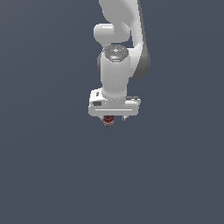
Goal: Pick up the object and move it to a goal position.
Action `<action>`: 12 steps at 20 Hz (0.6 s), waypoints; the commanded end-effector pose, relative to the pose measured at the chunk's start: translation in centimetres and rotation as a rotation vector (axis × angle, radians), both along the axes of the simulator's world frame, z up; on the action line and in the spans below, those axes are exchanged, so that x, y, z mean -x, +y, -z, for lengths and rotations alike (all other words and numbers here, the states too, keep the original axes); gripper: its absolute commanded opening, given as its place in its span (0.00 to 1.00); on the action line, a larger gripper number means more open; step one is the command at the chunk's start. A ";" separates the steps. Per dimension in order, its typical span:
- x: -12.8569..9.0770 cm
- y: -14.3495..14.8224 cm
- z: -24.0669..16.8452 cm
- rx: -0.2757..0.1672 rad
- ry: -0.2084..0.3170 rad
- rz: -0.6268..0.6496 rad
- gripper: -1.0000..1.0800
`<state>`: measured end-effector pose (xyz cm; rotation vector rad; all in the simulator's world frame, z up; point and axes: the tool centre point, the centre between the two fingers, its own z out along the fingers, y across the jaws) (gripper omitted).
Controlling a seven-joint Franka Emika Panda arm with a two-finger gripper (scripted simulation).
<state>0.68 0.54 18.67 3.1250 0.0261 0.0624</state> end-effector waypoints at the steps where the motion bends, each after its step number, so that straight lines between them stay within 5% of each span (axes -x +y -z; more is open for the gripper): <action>1: 0.0 0.0 0.0 0.000 0.000 0.000 0.96; 12: 0.3 -0.7 -0.3 -0.028 0.010 0.039 0.96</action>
